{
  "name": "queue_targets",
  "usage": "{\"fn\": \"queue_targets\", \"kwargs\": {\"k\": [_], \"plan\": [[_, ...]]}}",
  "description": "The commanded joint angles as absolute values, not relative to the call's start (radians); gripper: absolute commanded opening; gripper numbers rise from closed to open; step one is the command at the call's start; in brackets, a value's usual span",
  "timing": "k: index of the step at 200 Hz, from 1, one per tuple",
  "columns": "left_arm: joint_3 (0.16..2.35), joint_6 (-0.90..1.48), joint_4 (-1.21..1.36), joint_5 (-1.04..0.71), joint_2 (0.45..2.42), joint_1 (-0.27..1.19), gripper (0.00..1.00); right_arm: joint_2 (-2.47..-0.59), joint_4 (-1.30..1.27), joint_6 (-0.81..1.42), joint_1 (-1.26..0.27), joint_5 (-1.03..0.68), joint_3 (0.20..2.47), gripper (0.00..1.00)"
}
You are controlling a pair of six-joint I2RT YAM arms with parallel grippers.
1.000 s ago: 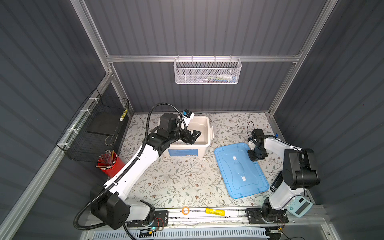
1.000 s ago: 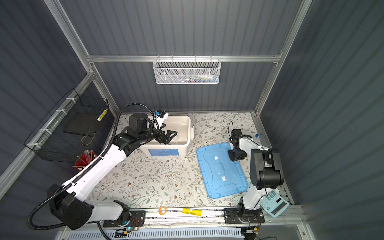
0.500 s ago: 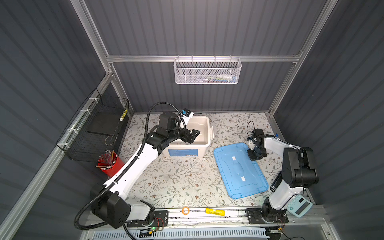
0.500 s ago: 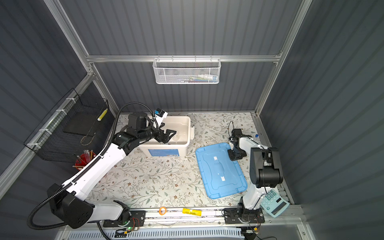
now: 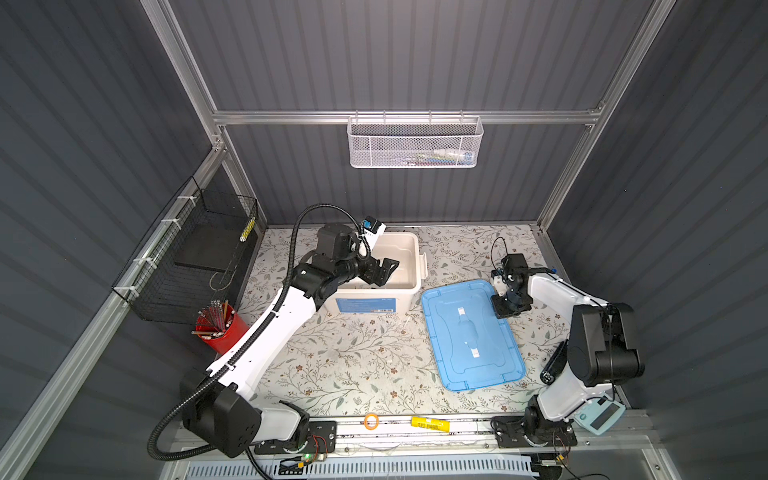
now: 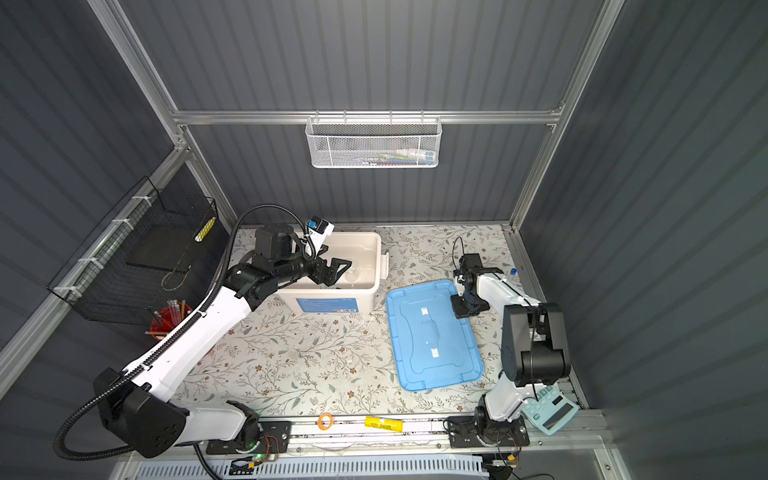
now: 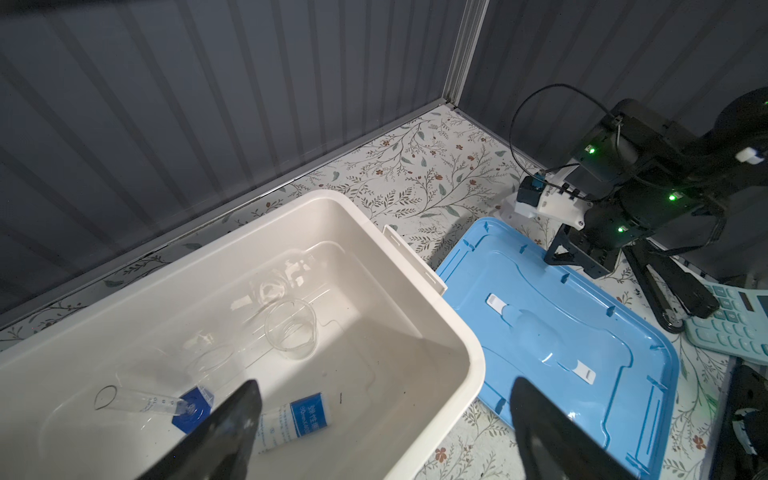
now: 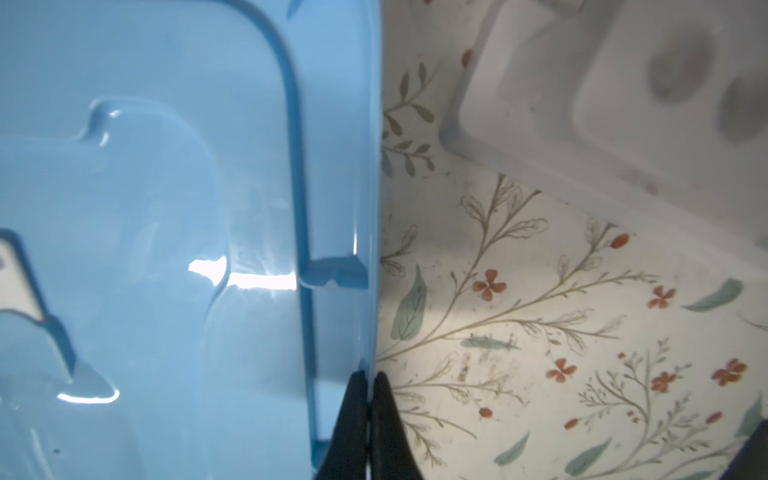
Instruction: Organize the chemistry lab equipment
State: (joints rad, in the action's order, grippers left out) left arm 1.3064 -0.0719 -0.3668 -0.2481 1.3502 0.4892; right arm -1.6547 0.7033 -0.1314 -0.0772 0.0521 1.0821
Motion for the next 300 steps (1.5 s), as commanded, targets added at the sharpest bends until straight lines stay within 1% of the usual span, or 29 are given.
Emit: {"fn": "queue_targets", "kwargs": {"k": [1, 90, 121, 152, 158, 183, 227, 245, 268, 300], "plan": [[1.294, -0.089, -0.376, -0.237, 1.308, 0.484, 0.93, -1.605, 0.767, -0.098, -0.099, 0.065, 1.147, 0.0], [1.264, -0.074, -0.361, -0.237, 1.267, 0.483, 0.93, -1.479, 0.941, -0.067, -0.104, 0.164, 1.328, 0.0], [1.249, -0.055, -0.341, -0.262, 1.272, 0.484, 0.93, -1.445, 1.006, -0.063, -0.104, 0.194, 1.428, 0.0], [1.22, -0.003, -0.284, -0.322, 1.287, 0.484, 0.93, -1.419, 1.068, -0.064, -0.106, 0.23, 1.555, 0.0], [1.215, 0.005, -0.272, -0.361, 1.289, 0.485, 0.93, -1.416, 1.082, -0.067, -0.106, 0.238, 1.582, 0.0], [1.206, 0.021, -0.245, -0.397, 1.299, 0.486, 0.93, -1.419, 1.139, -0.074, -0.107, 0.268, 1.702, 0.0], [1.183, 0.049, -0.154, -0.504, 1.335, 0.486, 0.98, -1.43, 1.221, -0.083, -0.115, 0.259, 1.924, 0.0], [1.182, 0.069, -0.104, -0.559, 1.359, 0.486, 0.98, -1.448, 1.256, -0.084, -0.137, 0.255, 2.015, 0.0], [1.189, 0.113, -0.035, -0.634, 1.394, 0.496, 0.98, -1.486, 1.312, -0.095, -0.186, 0.29, 2.118, 0.0], [1.202, 0.153, 0.062, -0.675, 1.441, 0.533, 0.98, -1.518, 1.339, -0.094, -0.213, 0.269, 2.214, 0.0]]}}
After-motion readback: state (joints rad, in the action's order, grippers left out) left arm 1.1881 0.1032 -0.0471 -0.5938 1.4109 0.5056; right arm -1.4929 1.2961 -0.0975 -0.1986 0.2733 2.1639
